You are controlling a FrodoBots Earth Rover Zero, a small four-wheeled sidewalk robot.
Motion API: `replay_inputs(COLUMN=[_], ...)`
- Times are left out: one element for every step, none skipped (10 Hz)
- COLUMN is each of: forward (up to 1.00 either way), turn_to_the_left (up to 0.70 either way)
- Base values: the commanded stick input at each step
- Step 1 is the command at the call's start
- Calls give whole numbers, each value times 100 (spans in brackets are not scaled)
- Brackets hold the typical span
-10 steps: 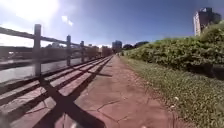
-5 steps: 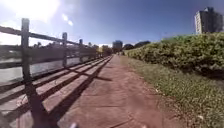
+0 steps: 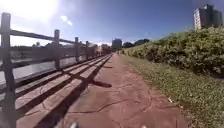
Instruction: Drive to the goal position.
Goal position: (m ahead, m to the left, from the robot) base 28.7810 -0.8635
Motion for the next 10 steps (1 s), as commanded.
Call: replay_inputs(forward=[85,85,85,85,85,85,85,85,85,85], turn_to_the_left=[0,0,0,0,0,0,0,0,0,0])
